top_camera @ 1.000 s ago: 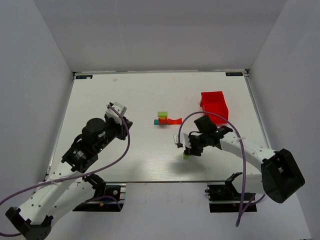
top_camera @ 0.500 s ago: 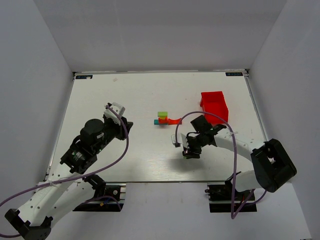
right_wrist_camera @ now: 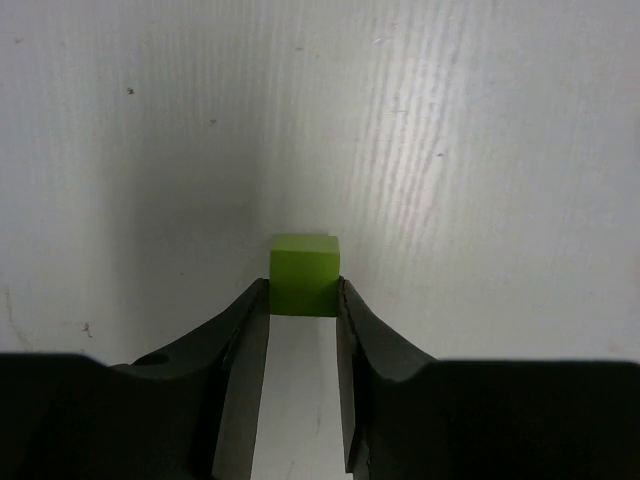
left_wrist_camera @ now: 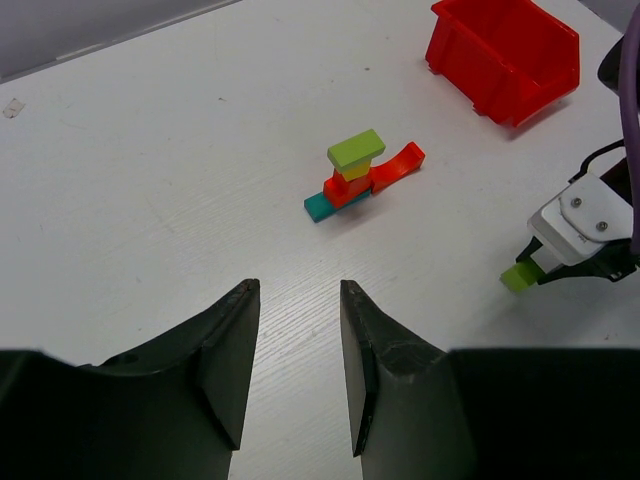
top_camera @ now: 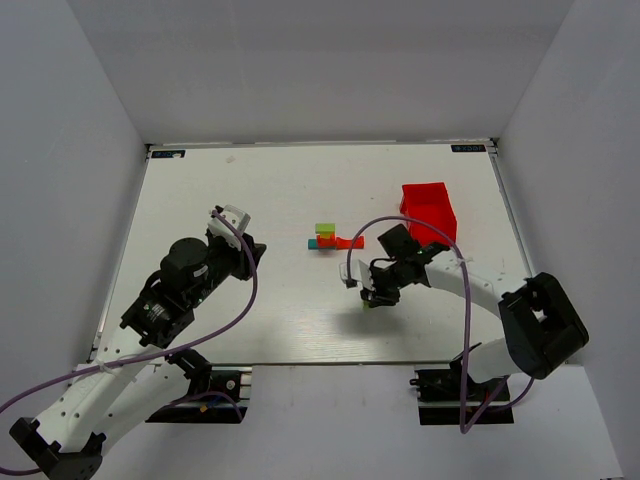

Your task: Build the wood block tower

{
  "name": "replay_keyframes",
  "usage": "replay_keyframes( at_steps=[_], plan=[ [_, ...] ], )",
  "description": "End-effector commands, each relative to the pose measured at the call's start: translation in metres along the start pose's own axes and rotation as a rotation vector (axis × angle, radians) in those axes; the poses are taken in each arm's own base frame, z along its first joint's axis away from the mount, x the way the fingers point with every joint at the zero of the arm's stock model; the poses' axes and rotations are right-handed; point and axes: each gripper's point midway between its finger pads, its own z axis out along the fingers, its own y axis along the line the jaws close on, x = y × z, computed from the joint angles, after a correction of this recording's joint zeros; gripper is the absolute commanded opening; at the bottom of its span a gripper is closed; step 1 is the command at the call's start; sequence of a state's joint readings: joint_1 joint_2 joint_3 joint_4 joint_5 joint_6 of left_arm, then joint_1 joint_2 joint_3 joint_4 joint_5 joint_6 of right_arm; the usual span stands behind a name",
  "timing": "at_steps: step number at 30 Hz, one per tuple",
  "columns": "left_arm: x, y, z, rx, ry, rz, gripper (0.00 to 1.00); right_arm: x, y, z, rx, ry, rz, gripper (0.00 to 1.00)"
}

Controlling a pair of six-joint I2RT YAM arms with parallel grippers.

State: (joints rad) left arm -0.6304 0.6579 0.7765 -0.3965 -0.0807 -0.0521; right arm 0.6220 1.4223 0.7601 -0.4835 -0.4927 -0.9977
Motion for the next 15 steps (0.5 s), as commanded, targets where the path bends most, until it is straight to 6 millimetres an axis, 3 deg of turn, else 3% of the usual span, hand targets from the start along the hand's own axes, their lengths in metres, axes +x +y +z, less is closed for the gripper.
replay_keyframes(
  at_steps=[1,7,14,15],
  plan=[
    [0.0,0.002,-0.002,-0.008,-0.002,-0.003,0.48,-0.032,-0.029,-0.025,0.113,-0.047,-0.052,0.12],
    [0.0,0.002,-0.002,-0.008,-0.002,-0.003,0.48,-0.068,-0.084,-0.061,0.309,-0.055,-0.114,0.09],
    [0.0,0.002,-0.002,-0.008,-0.002,-0.003,0.48,-0.075,-0.129,-0.062,0.363,0.009,-0.094,0.08],
    [0.0,0.002,-0.002,-0.008,-0.002,-0.003,0.48,-0.069,-0.133,-0.058,0.359,0.036,-0.078,0.08]
  ],
)
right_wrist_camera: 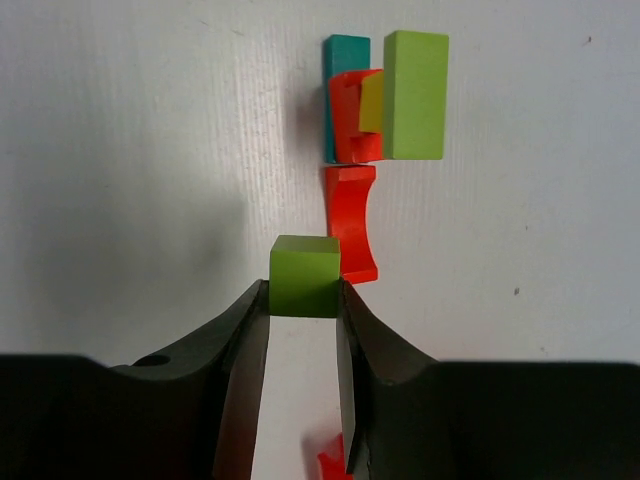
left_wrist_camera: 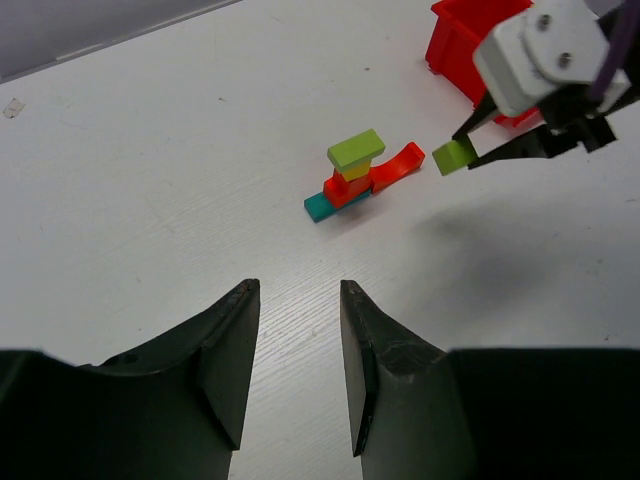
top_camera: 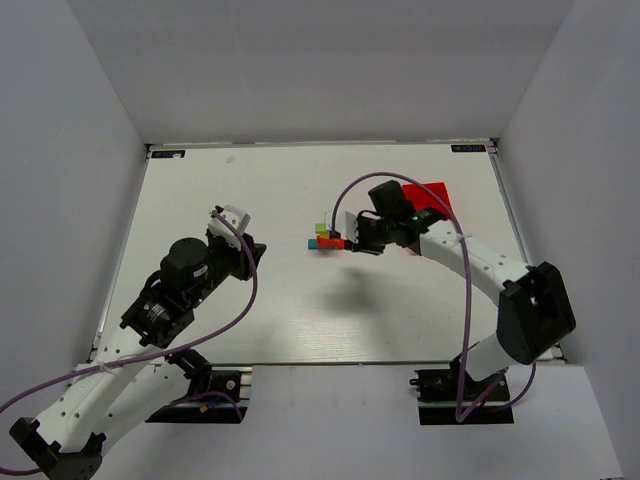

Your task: Build the wood block tower

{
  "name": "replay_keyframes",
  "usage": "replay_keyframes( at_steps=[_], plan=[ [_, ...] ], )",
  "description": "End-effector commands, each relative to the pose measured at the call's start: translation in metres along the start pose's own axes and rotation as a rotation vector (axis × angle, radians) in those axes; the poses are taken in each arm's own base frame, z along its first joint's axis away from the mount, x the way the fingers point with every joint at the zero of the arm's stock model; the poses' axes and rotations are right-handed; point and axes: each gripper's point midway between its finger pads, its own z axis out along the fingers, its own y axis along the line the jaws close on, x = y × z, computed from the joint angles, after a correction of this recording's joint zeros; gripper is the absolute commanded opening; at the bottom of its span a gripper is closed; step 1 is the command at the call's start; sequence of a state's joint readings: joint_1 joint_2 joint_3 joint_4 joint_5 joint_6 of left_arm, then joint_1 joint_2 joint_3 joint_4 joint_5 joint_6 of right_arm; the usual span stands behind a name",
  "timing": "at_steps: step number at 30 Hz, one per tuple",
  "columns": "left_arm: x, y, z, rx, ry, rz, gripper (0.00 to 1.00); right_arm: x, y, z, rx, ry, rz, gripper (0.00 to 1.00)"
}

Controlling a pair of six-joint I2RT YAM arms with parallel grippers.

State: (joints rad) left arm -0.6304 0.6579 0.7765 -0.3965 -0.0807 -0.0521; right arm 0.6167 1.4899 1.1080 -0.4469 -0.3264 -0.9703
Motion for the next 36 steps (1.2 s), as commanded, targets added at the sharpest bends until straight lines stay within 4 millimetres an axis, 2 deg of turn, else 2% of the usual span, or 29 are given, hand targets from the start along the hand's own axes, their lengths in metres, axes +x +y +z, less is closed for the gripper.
replay_keyframes(
  at_steps=[1,2,9,12,16,20,30,36],
  plan=[
    [0.0,0.002,-0.002,-0.008,-0.002,-0.003,0.48,0.013,-0.017,0.01,0.019,0.083,0.032,0.08],
    [0.0,0.002,-0.002,-0.008,-0.002,-0.003,0.48,0.008,-0.028,0.008,0.038,0.081,0.025,0.08],
    [0.0,0.002,-0.002,-0.008,-0.002,-0.003,0.48,0.014,-0.052,0.017,0.046,0.109,0.038,0.08],
    [0.0,0.0,-0.002,0.001,-0.002,-0.003,0.48,0.02,-0.056,0.023,0.026,0.116,0.048,0.08],
    [0.0,0.0,-0.002,0.001,-0.002,-0.003,0.48,0.03,-0.053,0.037,-0.026,0.114,0.058,0.08],
    [0.0,0.0,-0.002,0.001,-0.002,-0.003,0.48,0.032,-0.056,0.041,-0.049,0.109,0.06,0.08],
    [0.0,0.0,-0.002,0.001,-0.002,-0.003,0.48,0.029,-0.051,0.047,-0.109,0.033,0.075,0.08],
    [0.0,0.002,-0.002,-0.008,-0.002,-0.003,0.48,0.03,-0.055,0.044,-0.106,0.023,0.076,0.08]
  ],
)
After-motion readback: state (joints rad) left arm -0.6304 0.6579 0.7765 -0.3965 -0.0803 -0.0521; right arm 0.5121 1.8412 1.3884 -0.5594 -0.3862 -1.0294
